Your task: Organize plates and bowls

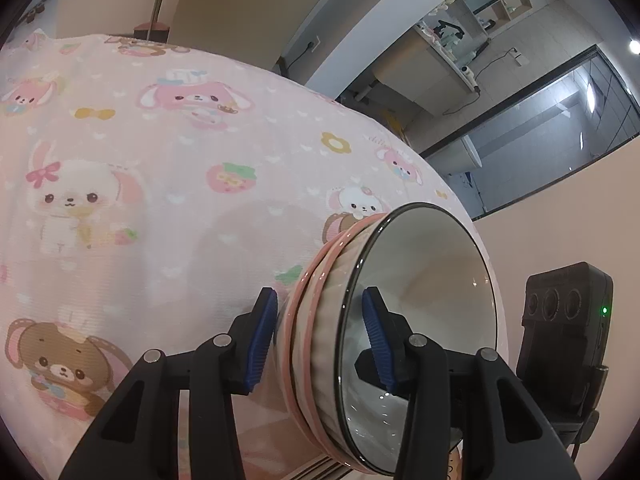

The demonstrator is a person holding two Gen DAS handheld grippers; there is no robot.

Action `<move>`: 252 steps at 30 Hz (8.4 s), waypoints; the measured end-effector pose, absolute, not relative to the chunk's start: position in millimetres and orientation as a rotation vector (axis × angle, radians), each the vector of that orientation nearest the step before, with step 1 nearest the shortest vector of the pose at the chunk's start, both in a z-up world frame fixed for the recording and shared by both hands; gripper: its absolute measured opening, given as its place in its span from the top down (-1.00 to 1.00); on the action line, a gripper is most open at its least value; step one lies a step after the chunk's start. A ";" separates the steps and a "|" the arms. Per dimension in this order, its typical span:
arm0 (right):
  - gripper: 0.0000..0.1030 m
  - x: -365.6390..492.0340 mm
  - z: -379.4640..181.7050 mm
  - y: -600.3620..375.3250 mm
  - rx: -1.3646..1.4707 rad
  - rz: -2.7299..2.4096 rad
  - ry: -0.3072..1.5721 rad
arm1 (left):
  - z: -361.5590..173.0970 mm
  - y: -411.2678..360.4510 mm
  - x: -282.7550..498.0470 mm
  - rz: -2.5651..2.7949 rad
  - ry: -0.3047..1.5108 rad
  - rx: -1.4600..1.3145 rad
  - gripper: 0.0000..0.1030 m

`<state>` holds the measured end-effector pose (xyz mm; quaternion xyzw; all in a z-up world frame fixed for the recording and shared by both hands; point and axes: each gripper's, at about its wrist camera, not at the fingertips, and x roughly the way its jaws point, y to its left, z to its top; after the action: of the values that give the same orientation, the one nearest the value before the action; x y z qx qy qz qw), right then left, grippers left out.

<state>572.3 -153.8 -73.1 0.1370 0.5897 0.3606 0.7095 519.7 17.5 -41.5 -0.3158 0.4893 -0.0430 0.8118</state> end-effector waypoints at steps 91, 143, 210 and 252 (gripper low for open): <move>0.07 426.2 -59.1 -204.9 0.342 0.831 1.421 | 16.2 -43.1 370.1 -0.093 1.125 -0.518 0.14; -1.00 202.0 176.3 -295.2 0.051 0.477 0.131 | 232.6 -97.9 83.6 0.188 -0.051 0.012 -1.00; -1.00 239.8 -4.5 -254.6 -0.034 0.385 0.275 | 16.9 -59.3 145.7 0.308 0.292 -0.070 -1.00; -1.00 243.4 -5.8 -254.0 -0.033 0.380 0.281 | 17.3 -59.2 146.0 0.300 0.292 -0.067 -1.00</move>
<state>243.4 -254.0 -5.8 -0.0165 0.1392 0.1881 0.9721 146.0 -59.2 17.3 -0.0331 0.1451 0.1488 0.9776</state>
